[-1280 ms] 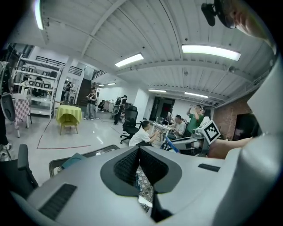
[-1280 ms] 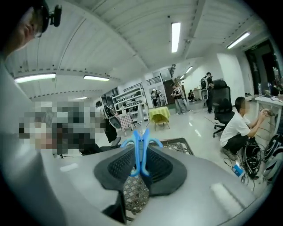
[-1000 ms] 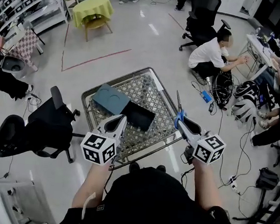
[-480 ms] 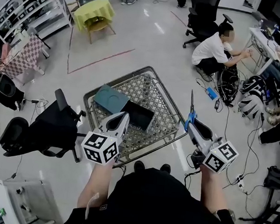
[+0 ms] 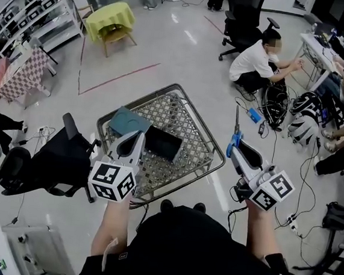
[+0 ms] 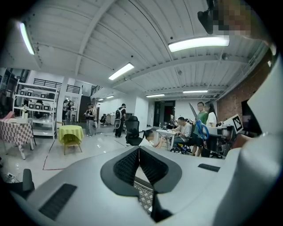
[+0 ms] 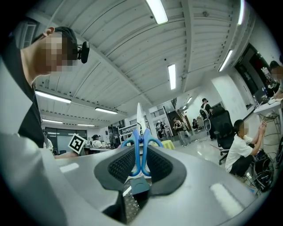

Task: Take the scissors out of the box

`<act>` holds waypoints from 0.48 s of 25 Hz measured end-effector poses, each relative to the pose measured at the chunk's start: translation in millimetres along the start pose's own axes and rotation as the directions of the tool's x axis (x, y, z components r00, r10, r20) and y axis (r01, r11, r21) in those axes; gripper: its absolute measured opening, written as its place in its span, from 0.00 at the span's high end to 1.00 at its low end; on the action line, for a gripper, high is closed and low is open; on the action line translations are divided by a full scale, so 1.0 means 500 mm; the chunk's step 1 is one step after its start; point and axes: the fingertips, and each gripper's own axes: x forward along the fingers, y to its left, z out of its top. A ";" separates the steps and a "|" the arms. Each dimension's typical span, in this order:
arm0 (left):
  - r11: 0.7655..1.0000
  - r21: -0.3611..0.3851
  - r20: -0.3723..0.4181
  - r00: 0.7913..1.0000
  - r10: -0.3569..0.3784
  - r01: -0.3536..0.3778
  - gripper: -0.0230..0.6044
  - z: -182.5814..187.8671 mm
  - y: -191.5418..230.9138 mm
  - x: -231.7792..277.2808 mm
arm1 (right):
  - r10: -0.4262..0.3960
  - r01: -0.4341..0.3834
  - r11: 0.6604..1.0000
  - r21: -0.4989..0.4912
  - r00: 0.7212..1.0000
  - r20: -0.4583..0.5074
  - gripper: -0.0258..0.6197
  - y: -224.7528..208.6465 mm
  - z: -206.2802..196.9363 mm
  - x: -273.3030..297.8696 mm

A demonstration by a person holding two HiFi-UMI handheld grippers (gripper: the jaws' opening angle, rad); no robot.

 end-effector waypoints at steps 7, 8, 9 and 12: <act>0.999 0.005 -0.005 0.999 -0.041 0.041 0.95 -0.005 -0.031 0.020 | -0.016 0.015 1.000 -0.018 1.000 -0.012 0.81 -0.005 0.010 -0.005; 0.999 0.004 -0.006 0.999 -0.047 0.047 0.95 -0.007 -0.035 0.023 | -0.018 0.017 1.000 -0.019 1.000 -0.014 0.81 -0.005 0.009 -0.006; 0.999 0.002 -0.006 0.999 -0.054 0.054 0.95 -0.009 -0.039 0.025 | -0.020 0.020 1.000 -0.021 1.000 -0.018 0.81 -0.005 0.008 -0.008; 0.998 -0.001 -0.005 0.998 -0.069 0.069 0.95 -0.013 -0.047 0.031 | -0.029 0.028 0.999 -0.027 0.999 -0.024 0.81 -0.006 0.005 -0.011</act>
